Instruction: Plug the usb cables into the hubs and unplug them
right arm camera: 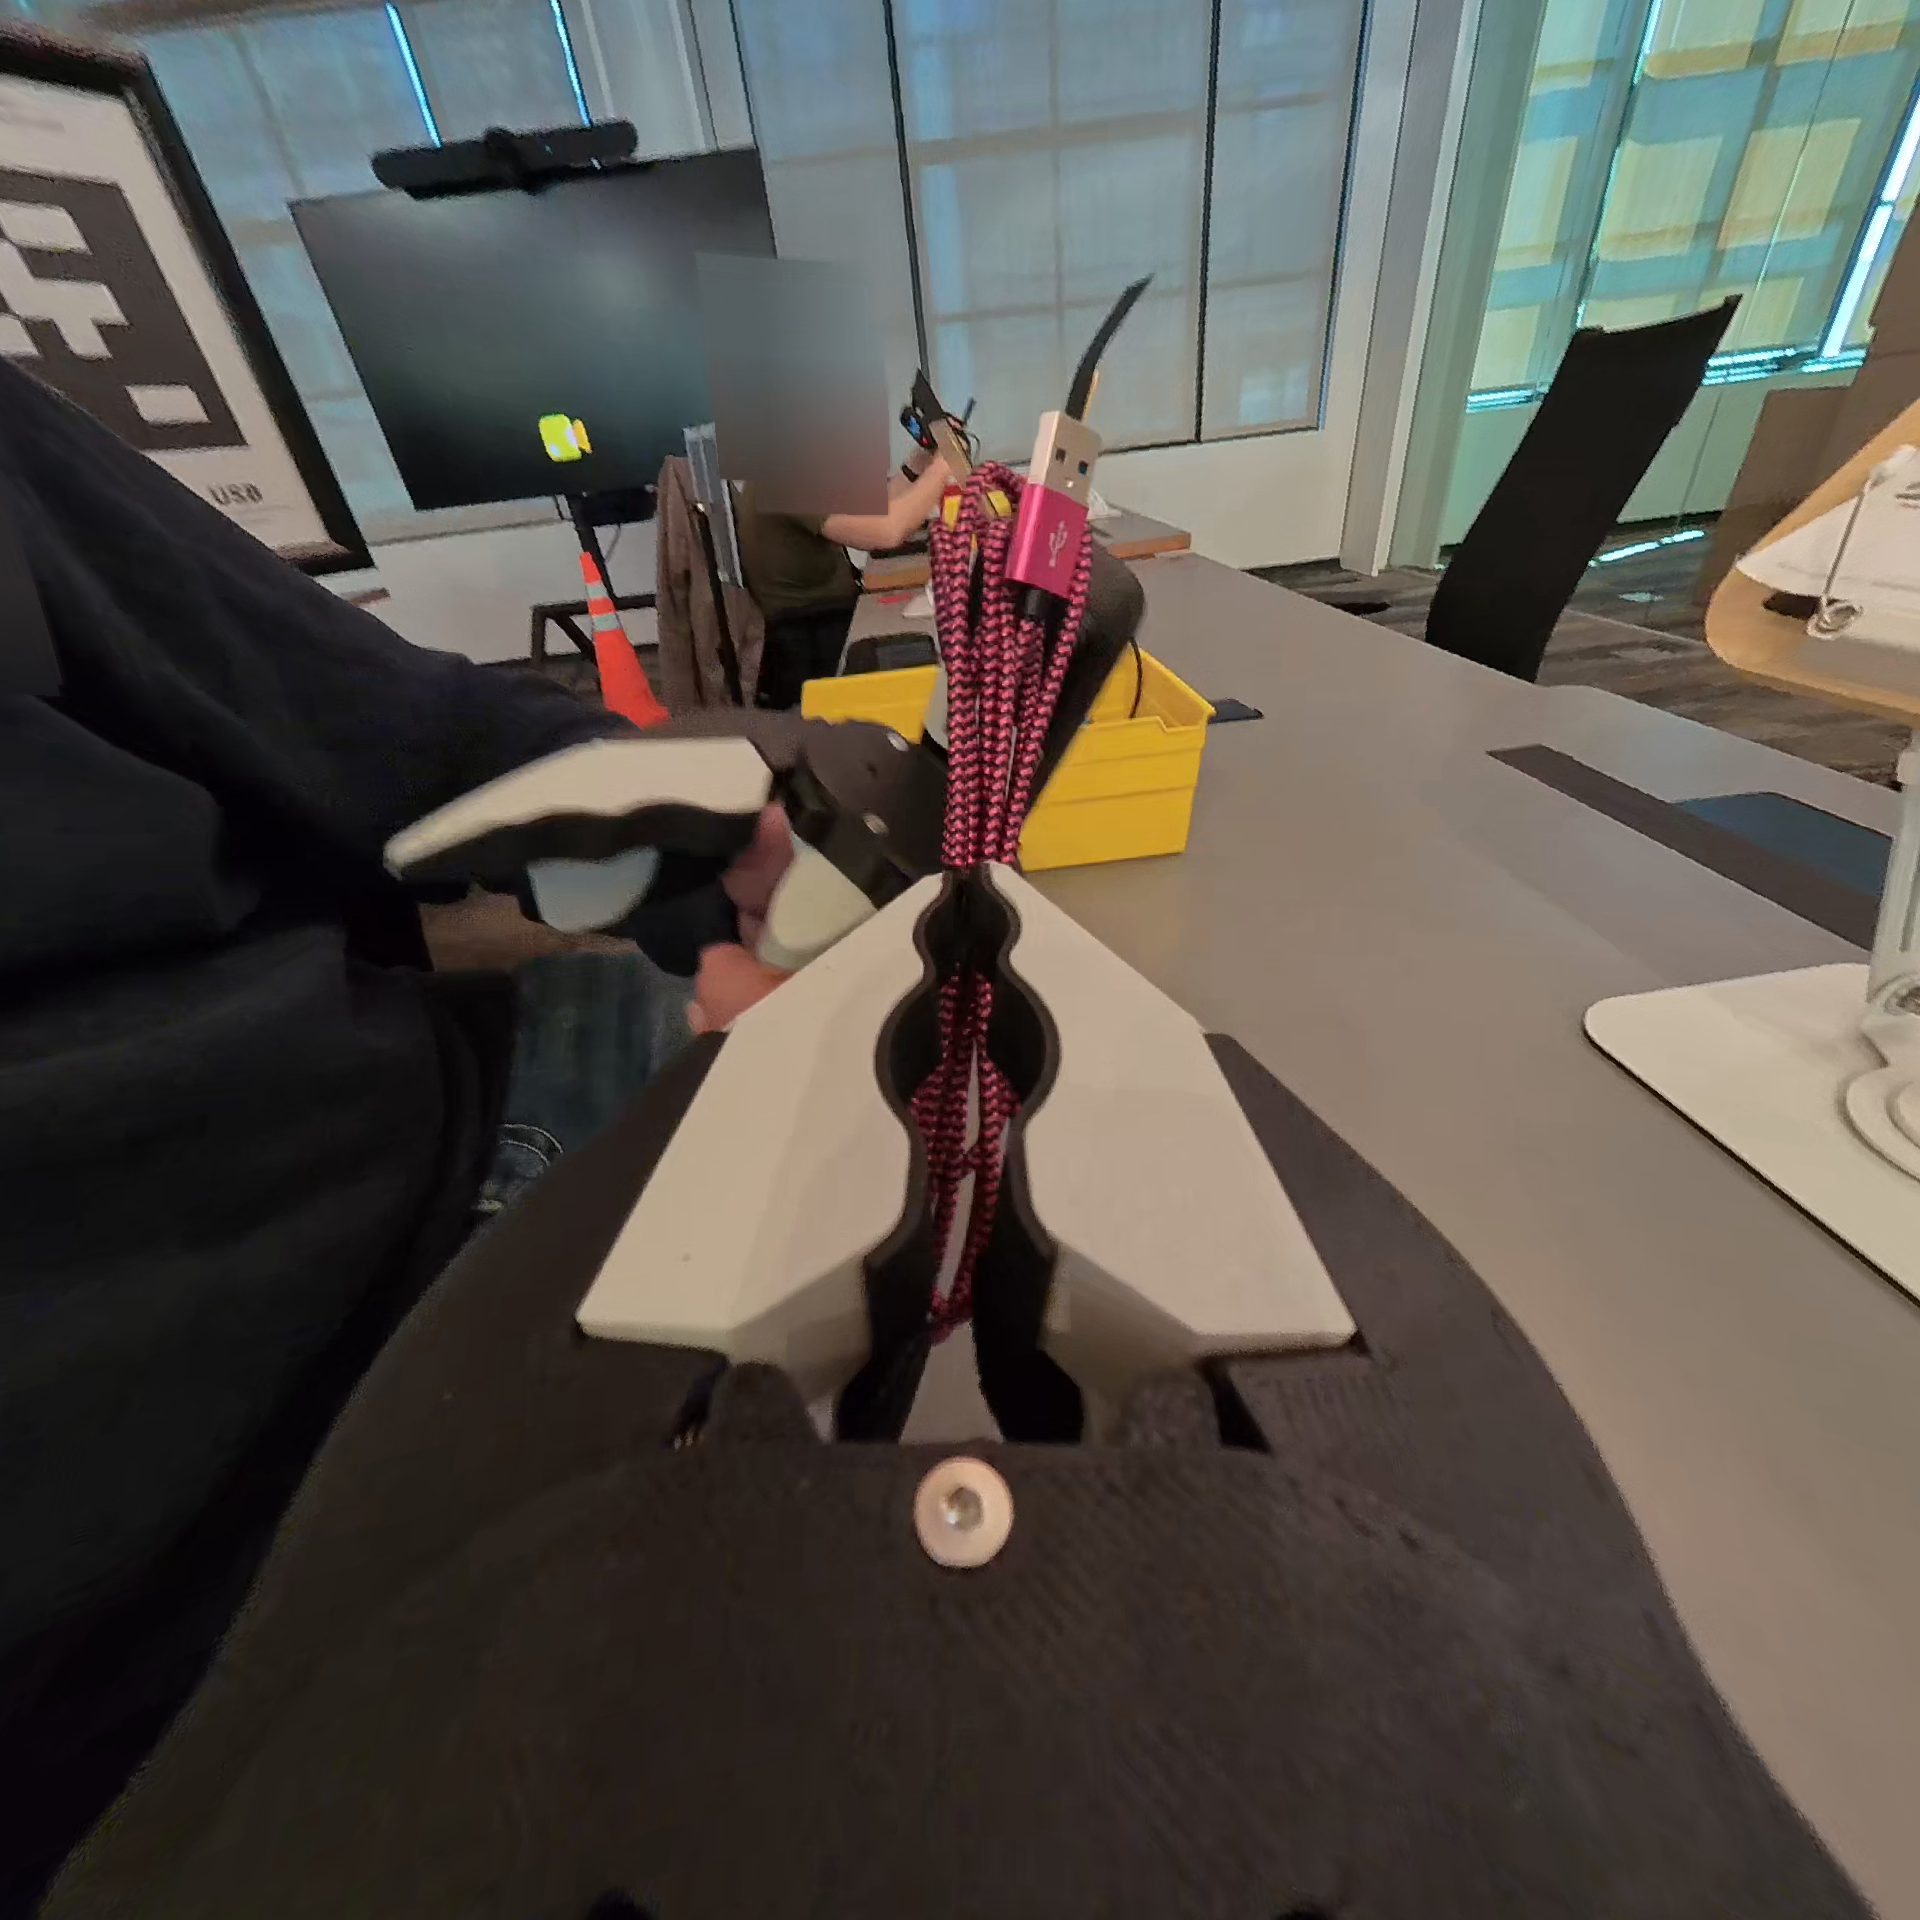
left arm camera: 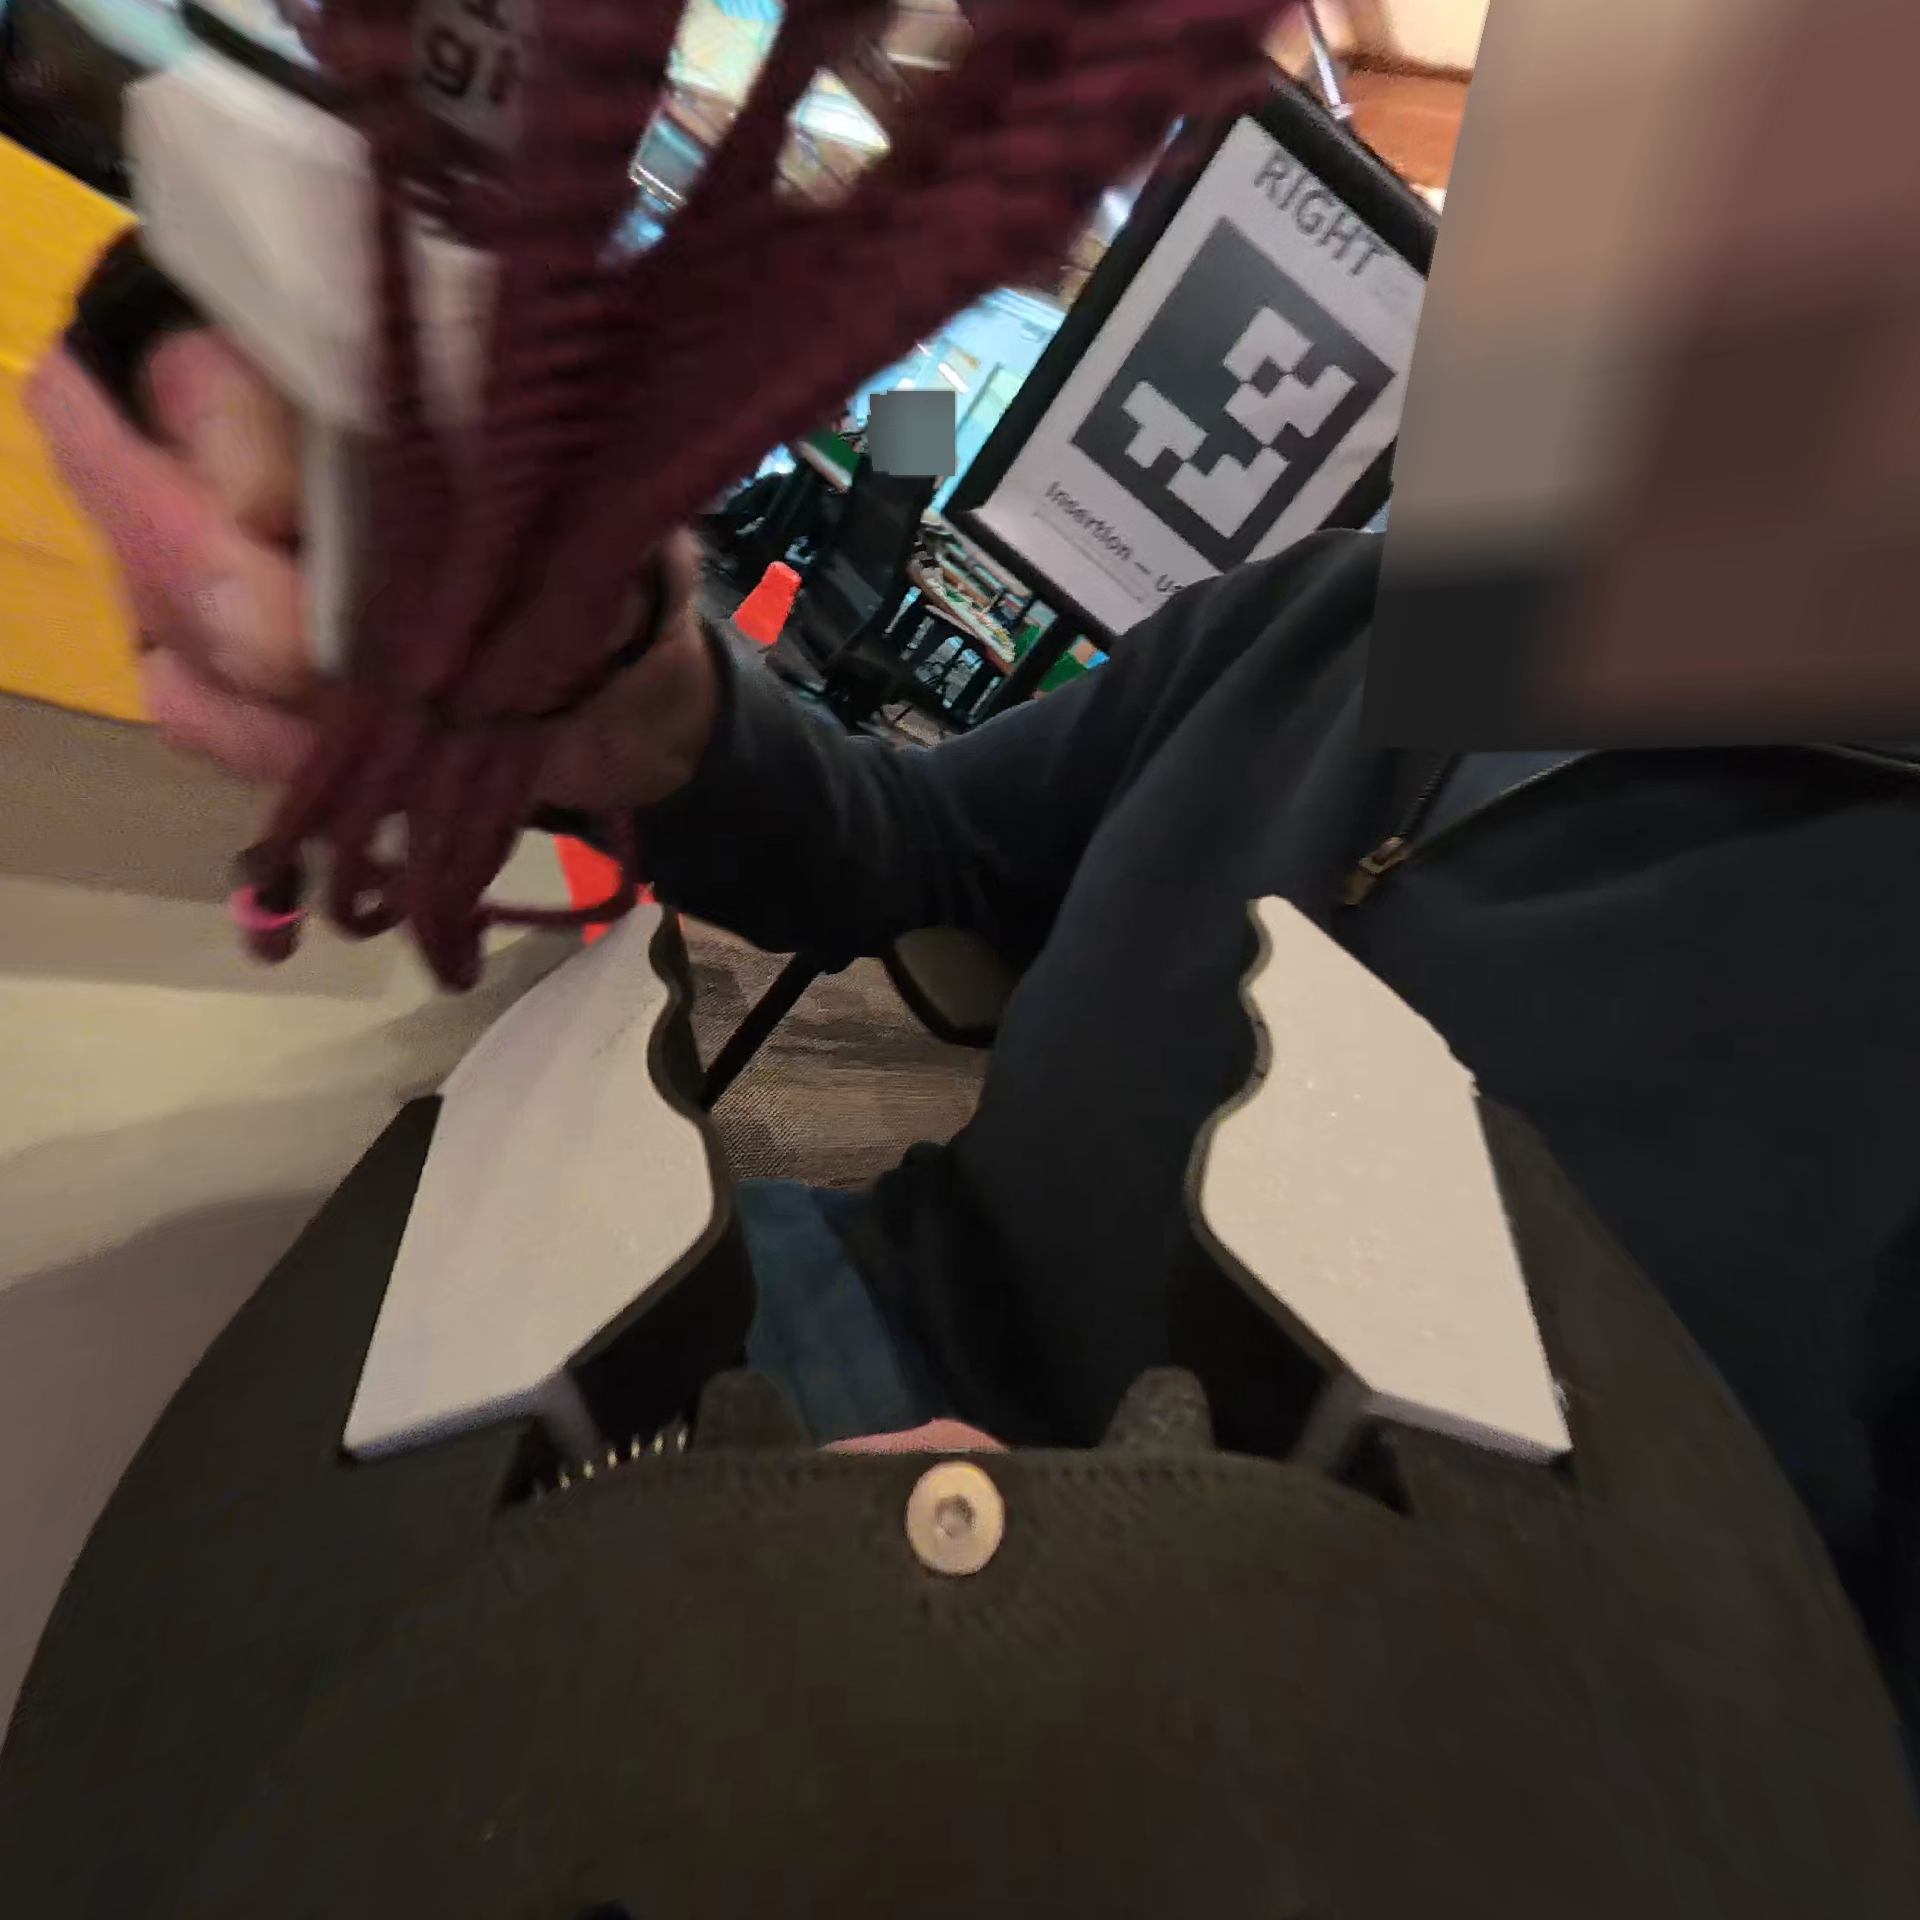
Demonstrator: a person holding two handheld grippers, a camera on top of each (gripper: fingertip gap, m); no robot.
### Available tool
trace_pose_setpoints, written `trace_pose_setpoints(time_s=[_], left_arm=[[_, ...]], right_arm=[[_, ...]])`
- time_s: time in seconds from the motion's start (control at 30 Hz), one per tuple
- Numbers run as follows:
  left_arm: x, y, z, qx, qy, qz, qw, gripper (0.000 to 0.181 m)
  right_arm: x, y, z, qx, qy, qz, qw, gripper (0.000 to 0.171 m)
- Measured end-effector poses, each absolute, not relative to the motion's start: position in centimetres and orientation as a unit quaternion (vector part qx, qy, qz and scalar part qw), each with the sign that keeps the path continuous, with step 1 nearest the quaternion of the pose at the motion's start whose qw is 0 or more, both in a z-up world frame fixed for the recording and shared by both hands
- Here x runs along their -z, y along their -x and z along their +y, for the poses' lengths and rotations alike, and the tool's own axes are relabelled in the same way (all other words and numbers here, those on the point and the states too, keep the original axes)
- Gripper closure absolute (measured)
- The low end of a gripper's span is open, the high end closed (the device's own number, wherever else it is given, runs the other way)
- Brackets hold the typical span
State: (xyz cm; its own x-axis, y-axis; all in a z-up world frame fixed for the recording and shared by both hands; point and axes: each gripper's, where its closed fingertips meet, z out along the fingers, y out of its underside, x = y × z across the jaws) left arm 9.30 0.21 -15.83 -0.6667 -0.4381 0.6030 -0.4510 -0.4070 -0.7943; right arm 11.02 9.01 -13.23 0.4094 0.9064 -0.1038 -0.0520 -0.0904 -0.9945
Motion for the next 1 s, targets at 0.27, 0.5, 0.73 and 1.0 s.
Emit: trace_pose_setpoints(time_s=[0.27,0.5,0.73,1.0], left_arm=[[14.5,-9.9,2.1,-0.780,-0.373,-0.503,-0.004,0.076],[14.5,-8.3,2.6,-0.783,-0.378,-0.494,-0.005,0.094],[13.5,-8.6,0.3,-0.780,-0.354,-0.515,-0.001,0.090],[14.3,-10.4,0.2,-0.782,-0.373,-0.498,-0.033,0.078]], right_arm=[[12.5,-11.3,7.2,-0.467,0.583,-0.342,0.570,0.171],[13.0,-12.7,8.2,-0.446,0.597,-0.328,0.581,0.171],[13.1,-11.8,9.1,-0.431,0.601,-0.327,0.588,0.171],[13.4,-10.6,8.6,-0.429,0.604,-0.341,0.579,0.171]])
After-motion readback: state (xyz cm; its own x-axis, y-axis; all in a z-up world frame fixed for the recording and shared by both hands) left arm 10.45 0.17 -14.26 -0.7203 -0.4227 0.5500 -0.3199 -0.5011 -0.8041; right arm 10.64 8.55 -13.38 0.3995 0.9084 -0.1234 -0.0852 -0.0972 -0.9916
